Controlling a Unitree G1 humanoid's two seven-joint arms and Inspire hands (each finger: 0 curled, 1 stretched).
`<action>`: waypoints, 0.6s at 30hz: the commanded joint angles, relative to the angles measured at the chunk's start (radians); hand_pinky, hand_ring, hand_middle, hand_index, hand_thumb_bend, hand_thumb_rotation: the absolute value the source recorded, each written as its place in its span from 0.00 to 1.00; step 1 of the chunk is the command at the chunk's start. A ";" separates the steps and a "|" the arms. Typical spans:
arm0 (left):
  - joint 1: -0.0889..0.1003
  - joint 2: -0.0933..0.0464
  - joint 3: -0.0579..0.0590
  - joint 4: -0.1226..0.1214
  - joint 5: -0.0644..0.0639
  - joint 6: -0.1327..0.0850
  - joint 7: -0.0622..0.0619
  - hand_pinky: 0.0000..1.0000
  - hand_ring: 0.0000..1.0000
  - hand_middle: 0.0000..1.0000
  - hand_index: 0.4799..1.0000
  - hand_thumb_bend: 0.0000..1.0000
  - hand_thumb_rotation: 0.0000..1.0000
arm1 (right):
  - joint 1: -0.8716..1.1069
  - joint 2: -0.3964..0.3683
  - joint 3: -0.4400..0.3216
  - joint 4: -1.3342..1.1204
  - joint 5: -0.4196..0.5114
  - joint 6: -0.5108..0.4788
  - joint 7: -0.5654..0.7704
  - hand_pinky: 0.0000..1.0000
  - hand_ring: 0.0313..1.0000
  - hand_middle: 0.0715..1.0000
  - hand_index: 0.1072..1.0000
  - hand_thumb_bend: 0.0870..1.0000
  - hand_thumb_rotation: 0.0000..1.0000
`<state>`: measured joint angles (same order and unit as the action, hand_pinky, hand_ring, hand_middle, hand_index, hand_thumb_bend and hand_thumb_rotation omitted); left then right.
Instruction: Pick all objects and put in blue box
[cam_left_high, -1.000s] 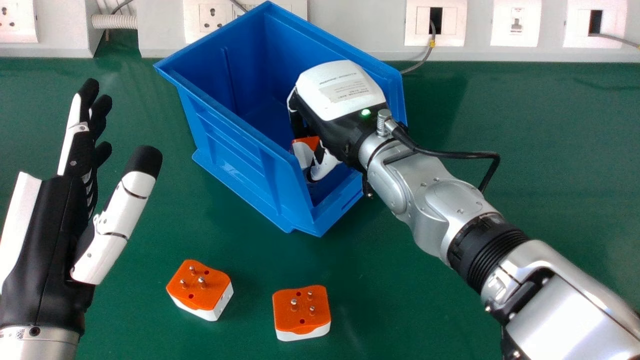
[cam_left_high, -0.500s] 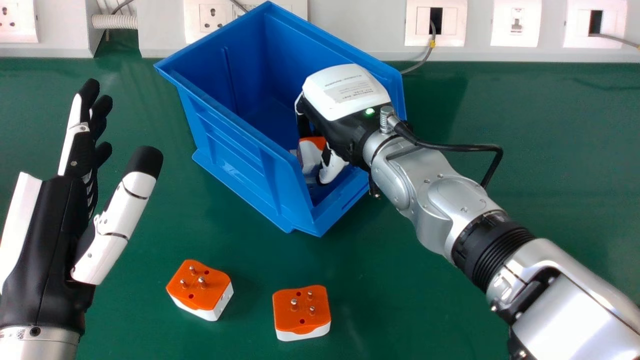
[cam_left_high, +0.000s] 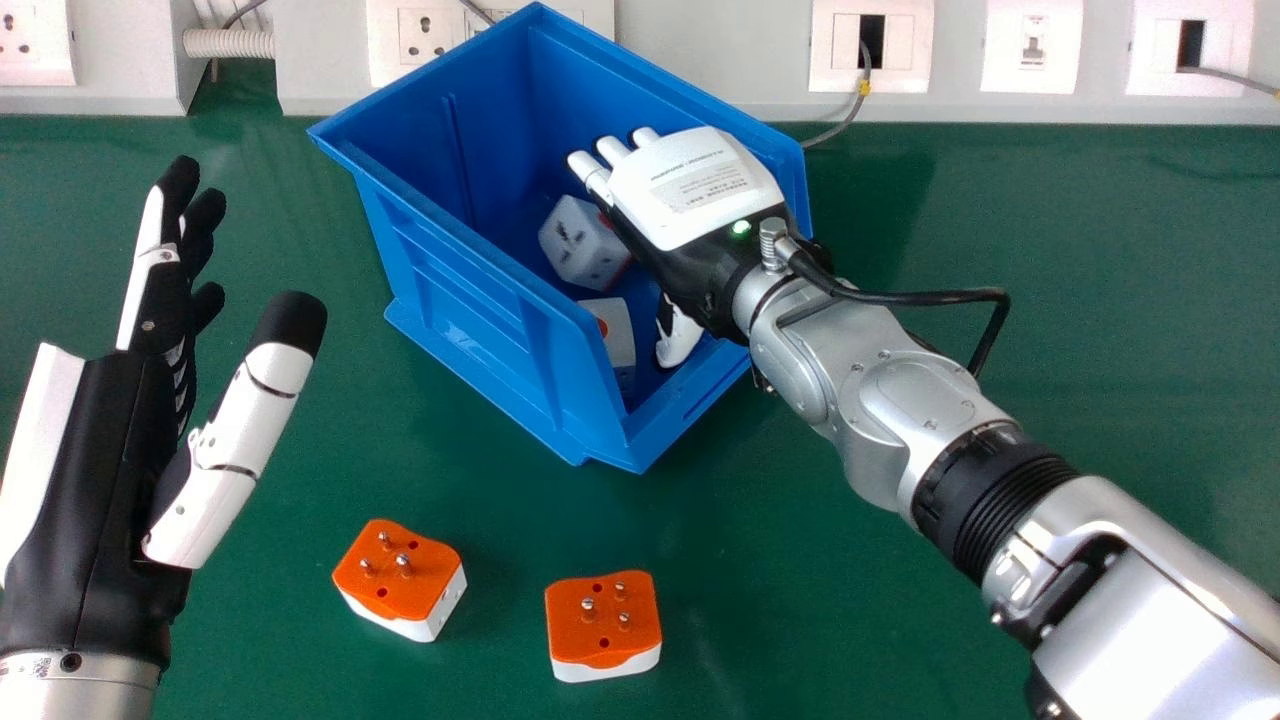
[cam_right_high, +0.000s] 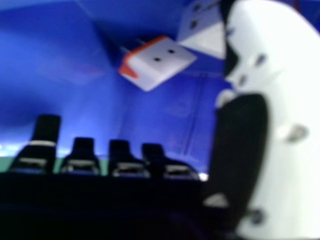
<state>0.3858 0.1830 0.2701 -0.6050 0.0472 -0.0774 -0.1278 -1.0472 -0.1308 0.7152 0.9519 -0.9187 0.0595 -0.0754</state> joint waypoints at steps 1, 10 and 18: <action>-0.004 0.007 0.001 -0.014 0.008 -0.026 0.004 0.96 1.00 0.99 1.00 0.58 0.84 | -0.011 -0.012 -0.004 -0.045 -0.014 0.012 -0.021 0.91 1.00 1.00 1.00 0.51 0.00; -0.007 0.007 0.000 0.001 0.009 -0.039 0.005 0.96 1.00 0.99 1.00 0.58 0.84 | 0.042 -0.088 -0.031 -0.261 -0.013 0.028 0.019 0.93 1.00 1.00 1.00 0.51 0.00; -0.024 0.010 -0.007 0.022 0.015 -0.051 0.004 0.96 1.00 0.99 1.00 0.57 0.84 | 0.142 -0.189 -0.098 -0.568 -0.015 0.054 0.103 0.95 1.00 1.00 1.00 0.65 0.02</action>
<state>0.3732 0.1847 0.2603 -0.5774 0.0591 -0.0989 -0.1282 -0.9139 -0.2982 0.6499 0.4580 -0.9189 0.1043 0.0193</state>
